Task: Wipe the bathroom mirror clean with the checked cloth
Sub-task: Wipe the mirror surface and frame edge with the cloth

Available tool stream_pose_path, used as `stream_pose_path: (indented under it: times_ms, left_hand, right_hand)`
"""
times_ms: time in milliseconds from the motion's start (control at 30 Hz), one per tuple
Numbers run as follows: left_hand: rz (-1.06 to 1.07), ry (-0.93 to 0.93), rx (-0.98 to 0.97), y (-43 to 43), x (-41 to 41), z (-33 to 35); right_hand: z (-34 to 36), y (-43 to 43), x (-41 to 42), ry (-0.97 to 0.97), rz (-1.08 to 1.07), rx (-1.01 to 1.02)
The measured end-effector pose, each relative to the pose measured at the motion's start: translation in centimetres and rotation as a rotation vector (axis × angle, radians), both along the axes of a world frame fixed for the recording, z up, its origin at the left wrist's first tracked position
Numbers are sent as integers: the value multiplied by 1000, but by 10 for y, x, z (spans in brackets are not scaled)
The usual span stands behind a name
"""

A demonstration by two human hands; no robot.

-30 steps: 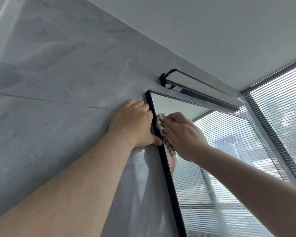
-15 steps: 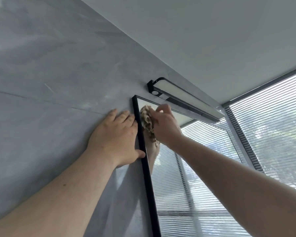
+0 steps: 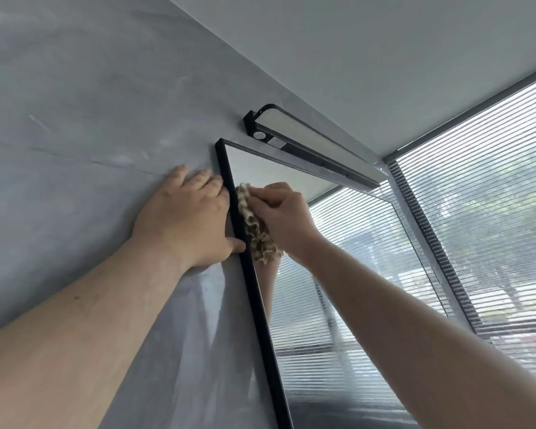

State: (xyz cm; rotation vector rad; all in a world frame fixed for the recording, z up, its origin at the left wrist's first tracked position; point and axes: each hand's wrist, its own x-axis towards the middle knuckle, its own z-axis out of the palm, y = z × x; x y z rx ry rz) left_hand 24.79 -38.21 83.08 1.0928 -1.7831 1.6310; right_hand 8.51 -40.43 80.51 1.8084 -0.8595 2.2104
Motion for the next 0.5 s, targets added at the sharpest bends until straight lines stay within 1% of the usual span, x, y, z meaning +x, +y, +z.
stream_pose_path:
  times_ms: [167,267,367,500]
  left_hand:
    - [4,-3,8,-1,1,1]
    - [4,-5,2,-2,1,1]
    - [-1,-15,1,-1,1,1]
    - [11,-26,36,2,2,0]
  right_hand:
    - [-71,-1,3,-33,59,20]
    - [-98,-1,6,-47,101,6]
    - [-98,-2,8,-57,101,-23]
    - [-67,-7,5,-67,38,-25]
